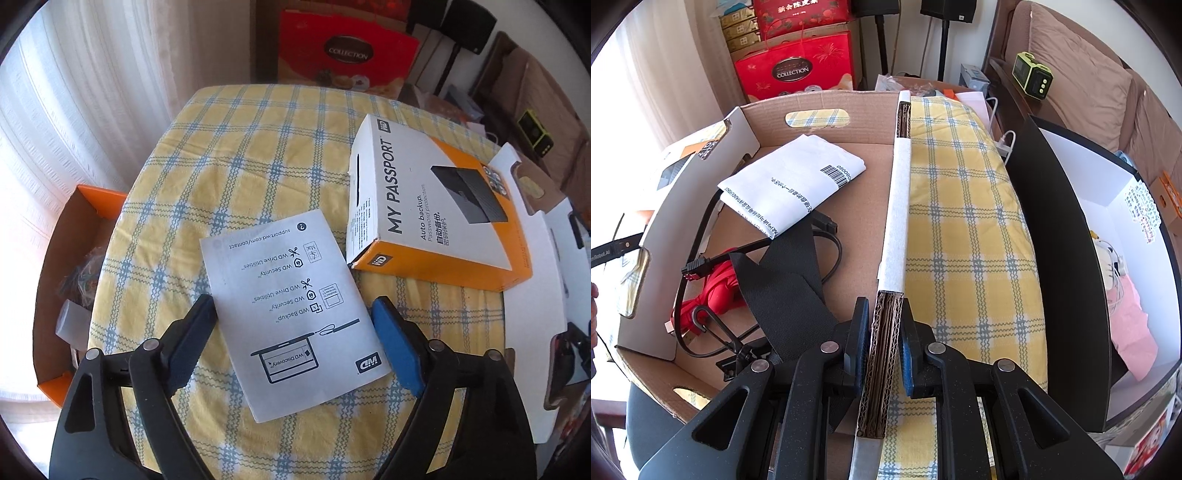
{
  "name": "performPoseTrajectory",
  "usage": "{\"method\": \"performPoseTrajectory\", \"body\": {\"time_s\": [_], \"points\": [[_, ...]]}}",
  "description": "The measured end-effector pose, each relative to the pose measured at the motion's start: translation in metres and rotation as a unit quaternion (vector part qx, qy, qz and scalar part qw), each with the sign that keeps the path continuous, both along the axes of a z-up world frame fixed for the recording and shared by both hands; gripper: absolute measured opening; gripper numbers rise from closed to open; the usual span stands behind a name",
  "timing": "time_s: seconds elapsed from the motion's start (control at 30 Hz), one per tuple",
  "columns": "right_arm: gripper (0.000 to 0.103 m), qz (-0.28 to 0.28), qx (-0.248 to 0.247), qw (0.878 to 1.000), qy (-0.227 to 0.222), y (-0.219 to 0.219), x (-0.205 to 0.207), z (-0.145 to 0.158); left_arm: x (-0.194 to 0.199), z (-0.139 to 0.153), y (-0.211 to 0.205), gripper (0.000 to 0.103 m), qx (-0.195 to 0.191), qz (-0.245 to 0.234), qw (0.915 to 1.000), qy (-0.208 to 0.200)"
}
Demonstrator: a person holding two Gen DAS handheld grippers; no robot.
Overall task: Organize objects
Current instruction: 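Move the left gripper back to the white instruction leaflet, then grasp the white instruction leaflet edge with the left gripper, then lift the leaflet and carry it over the cardboard box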
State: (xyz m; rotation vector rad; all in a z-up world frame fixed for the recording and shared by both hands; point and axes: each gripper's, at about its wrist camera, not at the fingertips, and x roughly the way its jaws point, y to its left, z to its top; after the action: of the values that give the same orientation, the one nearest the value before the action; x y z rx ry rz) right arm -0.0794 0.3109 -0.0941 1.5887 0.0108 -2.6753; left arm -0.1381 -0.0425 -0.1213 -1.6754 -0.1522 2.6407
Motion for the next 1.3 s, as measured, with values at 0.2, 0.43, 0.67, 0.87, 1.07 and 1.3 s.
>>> {"method": "performPoseTrajectory", "body": {"time_s": [0.2,0.43,0.67,0.87,1.07,1.3], "points": [[0.014,0.001,0.002,1.000,-0.001,0.000,0.000,0.000,0.000,0.011,-0.021,0.074,0.047,0.010,0.9988,0.004],[0.014,0.001,0.003,1.000,-0.001,0.000,0.000,0.000,-0.001,0.029,-0.031,0.049,0.065,0.009,0.9977,0.020],[0.014,0.001,0.002,1.000,-0.002,0.000,0.000,-0.001,0.005,0.037,-0.035,0.020,0.071,0.013,0.9967,0.035],[0.014,0.001,0.002,1.000,-0.002,0.000,0.000,0.000,0.008,0.044,-0.040,0.009,0.082,0.021,0.9952,0.050],[0.014,0.001,0.002,1.000,-0.002,0.001,0.000,0.000,0.015,0.066,-0.045,0.001,0.099,0.020,0.9916,0.080],[0.014,0.001,0.002,1.000,-0.002,0.001,0.000,-0.001,0.018,0.104,-0.041,0.000,0.090,0.004,0.9893,0.115]]}}
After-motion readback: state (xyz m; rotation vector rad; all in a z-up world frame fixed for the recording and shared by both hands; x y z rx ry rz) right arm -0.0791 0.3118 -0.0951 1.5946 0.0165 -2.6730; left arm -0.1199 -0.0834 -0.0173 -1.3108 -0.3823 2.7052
